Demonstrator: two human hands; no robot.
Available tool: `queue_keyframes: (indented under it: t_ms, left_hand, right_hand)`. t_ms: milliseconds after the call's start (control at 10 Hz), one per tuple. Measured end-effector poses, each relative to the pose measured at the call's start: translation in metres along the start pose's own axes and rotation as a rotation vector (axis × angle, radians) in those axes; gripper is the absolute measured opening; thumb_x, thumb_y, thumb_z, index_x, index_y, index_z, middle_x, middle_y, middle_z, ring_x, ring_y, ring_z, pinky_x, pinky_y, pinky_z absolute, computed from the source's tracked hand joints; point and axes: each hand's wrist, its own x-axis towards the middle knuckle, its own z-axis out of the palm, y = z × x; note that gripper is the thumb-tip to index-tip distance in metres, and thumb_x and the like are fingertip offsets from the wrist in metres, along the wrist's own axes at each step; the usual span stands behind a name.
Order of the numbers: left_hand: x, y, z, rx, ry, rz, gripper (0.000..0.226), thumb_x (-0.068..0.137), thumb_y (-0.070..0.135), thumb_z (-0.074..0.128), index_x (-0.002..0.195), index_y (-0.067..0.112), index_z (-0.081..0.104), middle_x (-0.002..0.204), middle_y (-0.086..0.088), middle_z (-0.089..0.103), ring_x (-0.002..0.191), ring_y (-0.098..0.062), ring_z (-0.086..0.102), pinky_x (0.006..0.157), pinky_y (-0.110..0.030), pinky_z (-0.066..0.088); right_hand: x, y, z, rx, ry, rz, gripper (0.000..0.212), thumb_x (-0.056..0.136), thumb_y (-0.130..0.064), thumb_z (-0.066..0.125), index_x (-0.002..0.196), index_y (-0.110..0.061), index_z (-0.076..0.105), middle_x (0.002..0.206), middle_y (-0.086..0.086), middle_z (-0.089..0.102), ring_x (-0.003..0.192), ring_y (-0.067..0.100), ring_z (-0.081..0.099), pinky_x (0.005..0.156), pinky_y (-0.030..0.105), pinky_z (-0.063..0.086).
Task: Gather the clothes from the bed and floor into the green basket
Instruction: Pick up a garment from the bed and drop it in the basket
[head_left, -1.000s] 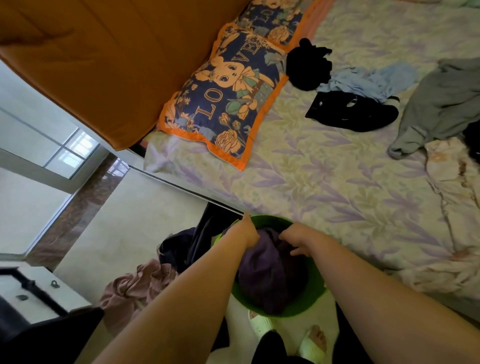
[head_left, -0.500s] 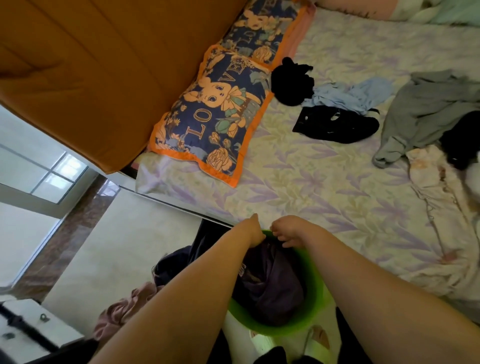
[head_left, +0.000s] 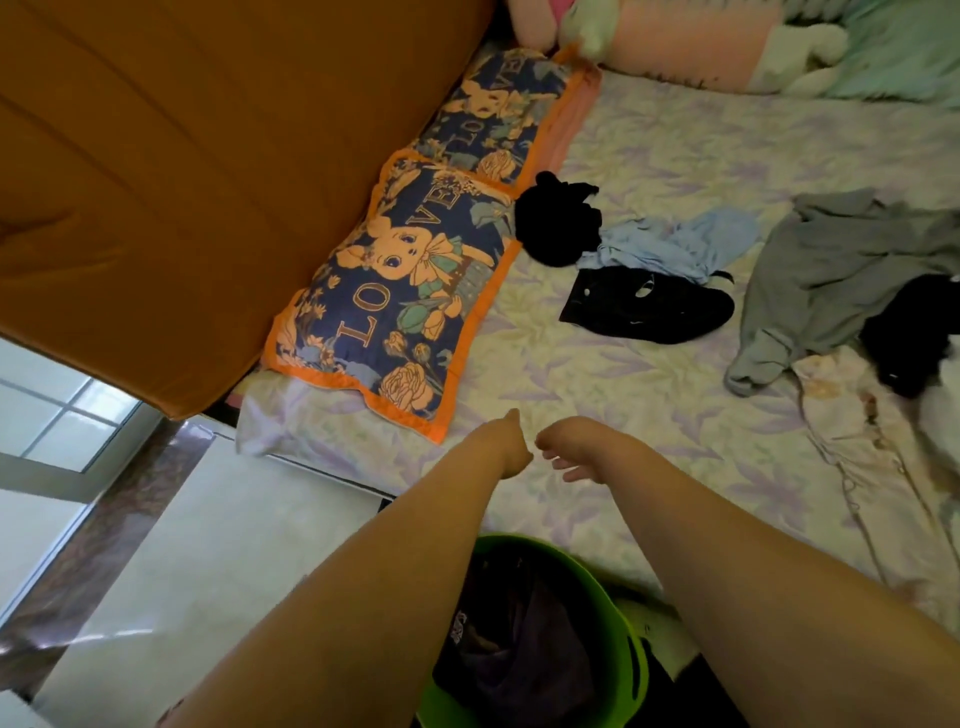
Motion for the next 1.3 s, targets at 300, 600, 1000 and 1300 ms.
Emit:
queue_keyframes:
  t_ms: [300, 600, 1000, 1300]
  left_hand:
    - [0.138, 0.107, -0.053, -0.065, 0.013, 0.002, 0.073, 0.101, 0.025, 0.046, 0.156, 0.012, 0.0, 0.15, -0.021, 0.037, 0.126, -0.038, 0.048, 0.1, -0.043, 0.044]
    - [0.28, 0.161, -0.067, -0.229, 0.077, 0.008, 0.079, 0.1, 0.027, 0.05, 0.156, 0.018, -0.005, 0.142, -0.02, 0.047, 0.122, -0.033, 0.053, 0.094, -0.037, 0.044]
    - [0.388, 0.161, -0.041, -0.409, 0.036, -0.102, 0.076, 0.098, 0.032, 0.053, 0.155, 0.024, 0.004, 0.152, -0.014, 0.035, 0.134, -0.033, 0.042, 0.105, -0.037, 0.039]
    - [0.369, 0.174, -0.04, -0.994, 0.004, -0.387, 0.06, 0.098, 0.052, 0.039, 0.138, 0.008, 0.043, 0.127, -0.015, 0.057, 0.11, -0.031, 0.058, 0.088, -0.043, 0.048]
  right_hand:
    - [0.114, -0.043, -0.13, 0.024, 0.019, 0.044, 0.037, 0.095, -0.021, 0.052, 0.13, -0.008, 0.054, 0.131, 0.011, 0.056, 0.121, 0.027, 0.055, 0.092, 0.037, 0.048]
    - [0.266, -0.021, -0.261, -0.256, 0.232, -0.079, 0.033, 0.097, -0.011, 0.045, 0.125, 0.001, 0.056, 0.133, 0.02, 0.054, 0.127, 0.034, 0.049, 0.103, 0.033, 0.04]
    - [0.417, -0.012, -0.304, -0.712, 0.179, -0.136, 0.04, 0.091, -0.018, 0.051, 0.128, -0.004, 0.056, 0.142, 0.015, 0.042, 0.128, 0.032, 0.045, 0.107, 0.039, 0.04]
    - [0.339, -0.033, -0.289, 0.019, -0.154, -0.064, 0.021, 0.083, -0.015, 0.068, 0.101, -0.012, 0.058, 0.082, 0.006, 0.057, 0.072, 0.02, 0.057, 0.063, 0.028, 0.051]
